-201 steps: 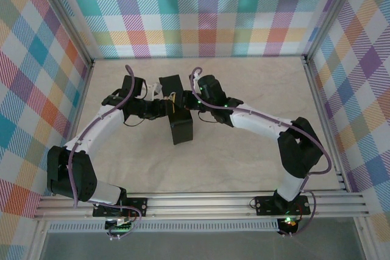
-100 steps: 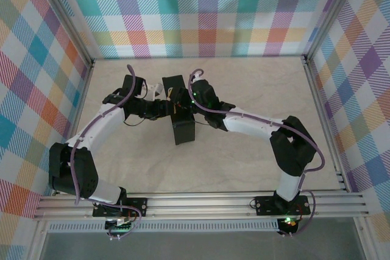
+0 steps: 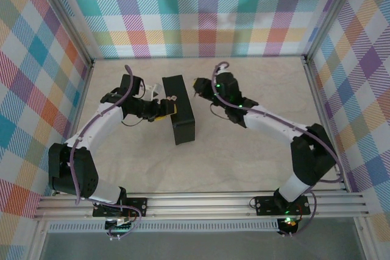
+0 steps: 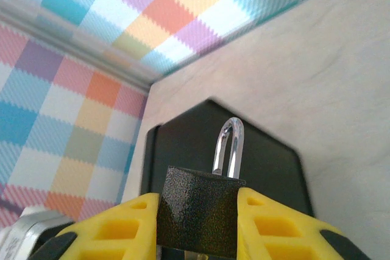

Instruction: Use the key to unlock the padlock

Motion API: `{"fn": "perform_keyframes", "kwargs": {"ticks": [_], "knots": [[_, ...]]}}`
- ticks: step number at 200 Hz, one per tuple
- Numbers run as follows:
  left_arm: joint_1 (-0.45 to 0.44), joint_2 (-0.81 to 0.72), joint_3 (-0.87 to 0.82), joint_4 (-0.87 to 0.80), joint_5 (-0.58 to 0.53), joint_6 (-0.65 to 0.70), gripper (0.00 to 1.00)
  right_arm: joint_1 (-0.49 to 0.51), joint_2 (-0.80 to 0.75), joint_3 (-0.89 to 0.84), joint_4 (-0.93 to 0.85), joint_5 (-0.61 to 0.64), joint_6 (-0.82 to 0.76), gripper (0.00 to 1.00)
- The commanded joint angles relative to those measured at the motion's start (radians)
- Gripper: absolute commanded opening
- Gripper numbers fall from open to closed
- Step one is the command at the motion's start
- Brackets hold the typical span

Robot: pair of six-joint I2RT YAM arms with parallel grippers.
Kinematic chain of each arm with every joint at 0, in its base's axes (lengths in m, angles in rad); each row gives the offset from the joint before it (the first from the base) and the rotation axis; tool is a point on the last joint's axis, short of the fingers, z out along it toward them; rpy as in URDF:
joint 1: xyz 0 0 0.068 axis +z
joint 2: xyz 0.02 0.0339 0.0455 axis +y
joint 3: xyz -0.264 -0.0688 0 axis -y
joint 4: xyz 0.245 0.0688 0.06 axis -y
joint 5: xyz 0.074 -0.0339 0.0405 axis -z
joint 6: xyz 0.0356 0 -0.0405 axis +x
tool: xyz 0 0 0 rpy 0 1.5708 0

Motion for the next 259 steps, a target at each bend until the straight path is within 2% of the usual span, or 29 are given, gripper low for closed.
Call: {"fn": "perform_keyframes", "kwargs": {"ticks": [1, 12, 28, 58, 84, 94, 108, 126, 133, 137, 139, 143, 167, 206, 259], "knots": [[0.018, -0.012, 0.050, -0.012, 0.042, -0.007, 0.75, -0.070, -0.045, -0.090, -0.036, -0.033, -0.032, 0.16], [0.021, -0.015, 0.063, -0.012, 0.036, -0.023, 0.78, -0.113, -0.053, -0.141, -0.052, -0.053, -0.054, 0.17], [0.030, -0.011, 0.094, -0.043, -0.033, -0.043, 0.81, -0.175, -0.049, -0.215, -0.082, -0.073, -0.107, 0.17], [0.068, -0.021, 0.100, -0.038, -0.101, -0.093, 0.84, -0.283, -0.058, -0.368, -0.088, -0.070, -0.163, 0.18], [0.094, -0.049, 0.079, -0.012, -0.136, -0.122, 0.86, -0.342, -0.077, -0.429, -0.130, -0.051, -0.206, 0.25], [0.098, -0.050, 0.079, -0.016, -0.140, -0.121, 0.86, -0.354, -0.082, -0.433, -0.154, -0.056, -0.223, 0.32], [0.102, -0.052, 0.083, -0.029, -0.148, -0.115, 0.86, -0.361, -0.095, -0.409, -0.217, -0.064, -0.270, 0.50], [0.105, -0.060, 0.085, -0.043, -0.165, -0.115, 0.86, -0.362, -0.129, -0.348, -0.303, -0.094, -0.352, 0.59], [0.104, -0.062, 0.087, -0.052, -0.181, -0.114, 0.86, -0.359, -0.147, -0.323, -0.328, -0.124, -0.378, 0.73], [0.107, -0.062, 0.089, -0.056, -0.192, -0.116, 0.86, -0.357, -0.156, -0.311, -0.339, -0.146, -0.389, 0.85], [0.106, -0.062, 0.089, -0.059, -0.198, -0.116, 0.86, -0.356, -0.161, -0.303, -0.343, -0.159, -0.394, 0.97], [0.107, -0.063, 0.089, -0.062, -0.208, -0.121, 0.86, -0.349, -0.170, -0.291, -0.349, -0.186, -0.404, 1.00], [0.119, -0.060, 0.079, -0.072, -0.271, -0.160, 0.86, -0.223, -0.206, -0.188, -0.403, -0.268, -0.489, 1.00], [0.176, -0.069, 0.049, -0.093, -0.387, -0.245, 0.86, 0.019, -0.168, -0.014, -0.491, -0.224, -0.502, 1.00], [0.200, -0.102, 0.031, -0.144, -0.482, -0.241, 0.87, 0.195, 0.021, 0.230, -0.646, -0.110, -0.521, 1.00]]}}
